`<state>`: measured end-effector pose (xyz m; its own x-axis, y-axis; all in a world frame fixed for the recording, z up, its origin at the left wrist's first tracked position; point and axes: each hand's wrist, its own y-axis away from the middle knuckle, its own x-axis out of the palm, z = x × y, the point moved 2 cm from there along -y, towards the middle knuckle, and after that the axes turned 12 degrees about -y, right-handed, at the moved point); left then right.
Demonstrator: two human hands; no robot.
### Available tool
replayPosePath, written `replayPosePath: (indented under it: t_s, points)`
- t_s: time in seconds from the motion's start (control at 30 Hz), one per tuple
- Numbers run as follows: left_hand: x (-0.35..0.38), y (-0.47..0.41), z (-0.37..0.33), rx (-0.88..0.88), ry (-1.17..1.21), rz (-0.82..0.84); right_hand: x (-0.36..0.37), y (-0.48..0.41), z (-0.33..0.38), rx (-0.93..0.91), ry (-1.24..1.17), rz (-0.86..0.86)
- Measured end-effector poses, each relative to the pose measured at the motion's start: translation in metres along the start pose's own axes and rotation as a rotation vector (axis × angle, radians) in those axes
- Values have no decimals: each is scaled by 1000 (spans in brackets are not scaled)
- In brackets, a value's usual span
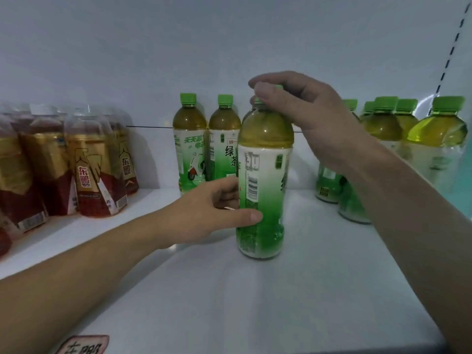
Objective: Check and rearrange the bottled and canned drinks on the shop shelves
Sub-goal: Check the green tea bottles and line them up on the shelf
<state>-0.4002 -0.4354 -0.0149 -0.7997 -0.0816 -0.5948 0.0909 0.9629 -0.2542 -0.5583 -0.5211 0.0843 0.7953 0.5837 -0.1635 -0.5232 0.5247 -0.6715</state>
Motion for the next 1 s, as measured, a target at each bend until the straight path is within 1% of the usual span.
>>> replayPosePath:
  t_s: [0.1,0.17,0.27,0.37,0.4,0.47,0.53,0.57,0.63,0.7,0.77,0.8,0.83,0.93,1.0]
  points:
    - [2,1,5,-9,-3,16,-9,6,-12,73,-76,147]
    - [7,2,8,-38,-36,36,-13,9,-16,93,-96,189]
    - [19,2,10,-89,-102,26,-12,12,-17,60,-25,156]
    - [22,0,8,-72,-42,14,-12,10,-17,41,47,85]
    - [20,-1,8,-54,2,47,-14,10,-18,53,48,86]
    - [16,1,6,-21,73,139,-15,9,-21,98,10,167]
    - [13,3,8,-3,85,207,-13,12,-21,122,-28,268]
    - [12,3,9,-2,76,219,-12,14,-20,117,-33,286]
    - [11,4,9,-19,1,191,-10,16,-18,80,1,227]
    - [15,3,7,-55,-84,110,-5,17,-19,35,72,127]
    - [18,1,2,-78,-90,26,-1,16,-22,19,125,61]
    - [18,0,1,-80,-74,4,0,15,-25,27,129,59]
    - [18,-1,0,-80,-60,5,0,15,-26,47,105,88]
    - [14,2,2,-71,-4,80,-1,17,-29,107,-78,236]
    - [12,4,3,-76,24,129,-1,19,-28,97,-119,230]
